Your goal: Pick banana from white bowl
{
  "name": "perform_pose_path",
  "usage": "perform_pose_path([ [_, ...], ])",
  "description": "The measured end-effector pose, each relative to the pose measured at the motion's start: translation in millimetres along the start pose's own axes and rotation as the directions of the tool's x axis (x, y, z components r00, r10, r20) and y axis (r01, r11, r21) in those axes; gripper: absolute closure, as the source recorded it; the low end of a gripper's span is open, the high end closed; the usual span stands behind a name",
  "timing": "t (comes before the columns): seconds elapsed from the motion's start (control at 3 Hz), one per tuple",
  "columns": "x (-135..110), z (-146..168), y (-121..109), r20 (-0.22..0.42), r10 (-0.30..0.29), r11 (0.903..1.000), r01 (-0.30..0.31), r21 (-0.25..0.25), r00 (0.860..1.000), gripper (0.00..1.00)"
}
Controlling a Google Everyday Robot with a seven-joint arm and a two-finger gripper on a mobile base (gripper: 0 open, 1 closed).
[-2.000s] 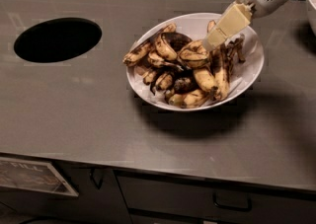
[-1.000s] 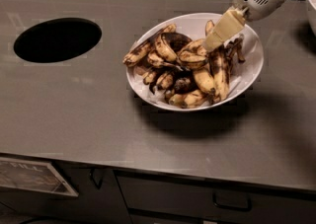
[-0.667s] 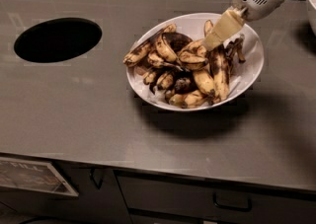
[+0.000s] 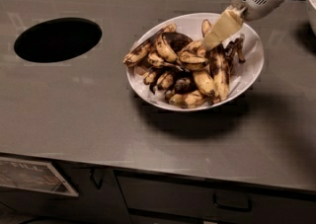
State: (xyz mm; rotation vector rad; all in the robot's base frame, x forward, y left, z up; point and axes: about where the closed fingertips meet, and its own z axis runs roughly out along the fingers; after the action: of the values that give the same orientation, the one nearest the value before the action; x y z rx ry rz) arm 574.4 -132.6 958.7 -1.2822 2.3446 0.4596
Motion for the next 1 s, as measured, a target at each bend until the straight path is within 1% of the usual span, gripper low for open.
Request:
perform_pose_path([
  [0.33,-5.1,-14.3,12.2,0.045,-0.033,0.9994,0.033,0.012,0.998,1.00],
  [0.67,-6.5,-33.1,25.2,0.086,-0.060,0.9977,0.057,0.036,0.995,1.00],
  [1.0,-3.6,-51.7,34.7,0.109,-0.074,0.9951,0.066,0.073,0.991,1.00],
])
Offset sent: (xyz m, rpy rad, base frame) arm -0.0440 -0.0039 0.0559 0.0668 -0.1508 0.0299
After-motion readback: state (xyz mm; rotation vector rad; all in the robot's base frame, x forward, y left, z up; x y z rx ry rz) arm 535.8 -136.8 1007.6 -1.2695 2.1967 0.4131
